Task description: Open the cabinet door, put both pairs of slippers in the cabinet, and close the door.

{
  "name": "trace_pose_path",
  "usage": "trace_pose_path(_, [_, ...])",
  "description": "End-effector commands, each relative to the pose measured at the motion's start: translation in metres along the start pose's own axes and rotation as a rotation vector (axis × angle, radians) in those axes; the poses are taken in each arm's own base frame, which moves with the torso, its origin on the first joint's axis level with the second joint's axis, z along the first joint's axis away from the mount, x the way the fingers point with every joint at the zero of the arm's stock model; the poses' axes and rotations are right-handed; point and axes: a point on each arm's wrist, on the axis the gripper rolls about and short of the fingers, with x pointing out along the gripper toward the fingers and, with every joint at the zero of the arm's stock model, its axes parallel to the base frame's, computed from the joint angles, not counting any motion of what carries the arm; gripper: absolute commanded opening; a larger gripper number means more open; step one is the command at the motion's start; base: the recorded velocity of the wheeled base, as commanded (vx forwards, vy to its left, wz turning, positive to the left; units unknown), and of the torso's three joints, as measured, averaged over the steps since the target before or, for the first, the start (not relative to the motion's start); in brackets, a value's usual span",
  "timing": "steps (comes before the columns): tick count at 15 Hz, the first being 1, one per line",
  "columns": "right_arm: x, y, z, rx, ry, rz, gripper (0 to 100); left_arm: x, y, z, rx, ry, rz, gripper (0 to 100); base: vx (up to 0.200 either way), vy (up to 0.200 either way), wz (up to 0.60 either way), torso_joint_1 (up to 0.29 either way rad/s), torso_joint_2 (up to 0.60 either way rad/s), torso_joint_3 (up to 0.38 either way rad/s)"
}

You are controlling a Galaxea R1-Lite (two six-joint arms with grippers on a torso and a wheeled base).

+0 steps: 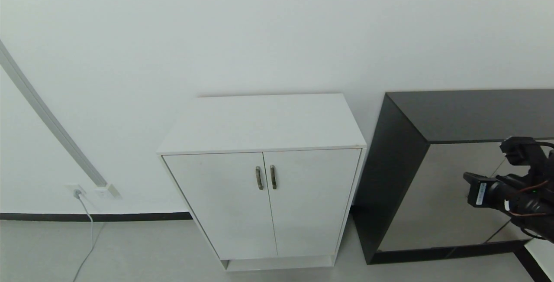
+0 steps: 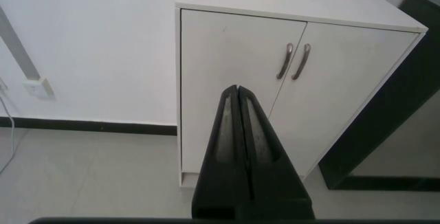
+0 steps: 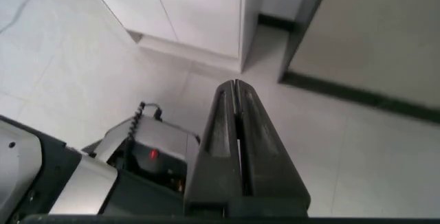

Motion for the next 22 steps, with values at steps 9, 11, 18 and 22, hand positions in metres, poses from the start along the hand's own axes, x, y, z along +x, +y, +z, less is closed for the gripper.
trace_pose_path(9, [-0.080, -0.008, -0.035, -0.015, 0.012, 0.033, 0, 0.000, 0.000, 0.000, 0.000, 0.000, 0.001, 0, 0.000, 0.000, 0.00, 0.000, 0.00, 0.000])
trace_pose_path(11, [-0.092, -0.009, -0.045, -0.017, 0.024, 0.039, 0, 0.000, 0.000, 0.000, 0.000, 0.000, 0.001, 0, 0.000, 0.000, 0.00, 0.000, 0.00, 0.000])
trace_pose_path(18, [-0.146, -0.012, -0.061, -0.079, 0.049, 0.139, 0, 0.000, 0.000, 0.000, 0.001, 0.000, 0.001, 0, 0.000, 0.000, 0.00, 0.000, 0.00, 0.000])
trace_pose_path(22, [-0.169, -0.013, -0.075, -0.096, 0.071, 0.206, 0, 0.000, 0.000, 0.000, 0.000, 0.000, 0.001, 0, 0.000, 0.000, 0.00, 0.000, 0.00, 0.000])
